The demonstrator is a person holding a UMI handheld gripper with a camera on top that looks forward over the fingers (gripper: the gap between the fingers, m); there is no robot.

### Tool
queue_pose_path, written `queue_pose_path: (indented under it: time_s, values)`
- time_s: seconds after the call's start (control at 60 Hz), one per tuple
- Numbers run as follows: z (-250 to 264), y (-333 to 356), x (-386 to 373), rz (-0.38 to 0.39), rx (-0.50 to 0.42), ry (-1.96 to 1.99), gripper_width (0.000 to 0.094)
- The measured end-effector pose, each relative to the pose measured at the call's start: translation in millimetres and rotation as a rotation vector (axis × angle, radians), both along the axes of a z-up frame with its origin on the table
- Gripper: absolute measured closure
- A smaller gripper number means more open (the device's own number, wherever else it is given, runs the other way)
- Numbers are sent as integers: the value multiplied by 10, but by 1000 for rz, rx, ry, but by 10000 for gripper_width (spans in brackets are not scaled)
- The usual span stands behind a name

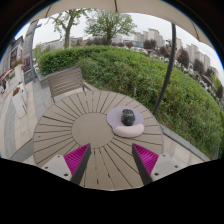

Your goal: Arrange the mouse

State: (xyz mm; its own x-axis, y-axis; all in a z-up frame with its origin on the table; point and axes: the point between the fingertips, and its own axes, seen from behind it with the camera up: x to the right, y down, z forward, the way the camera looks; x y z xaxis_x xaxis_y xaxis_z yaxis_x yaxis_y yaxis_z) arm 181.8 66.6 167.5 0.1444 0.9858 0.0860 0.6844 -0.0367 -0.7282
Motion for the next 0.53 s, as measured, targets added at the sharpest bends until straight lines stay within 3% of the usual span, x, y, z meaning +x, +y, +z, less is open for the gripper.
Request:
queue_pose_path:
  time_s: [0.167,0.45,0.533]
  values:
    - [-52,-205,355,-17,-8,-11,82]
    - [69,-27,335,-48,42,22,80]
    - [23,-112,344,-37,6,12,82]
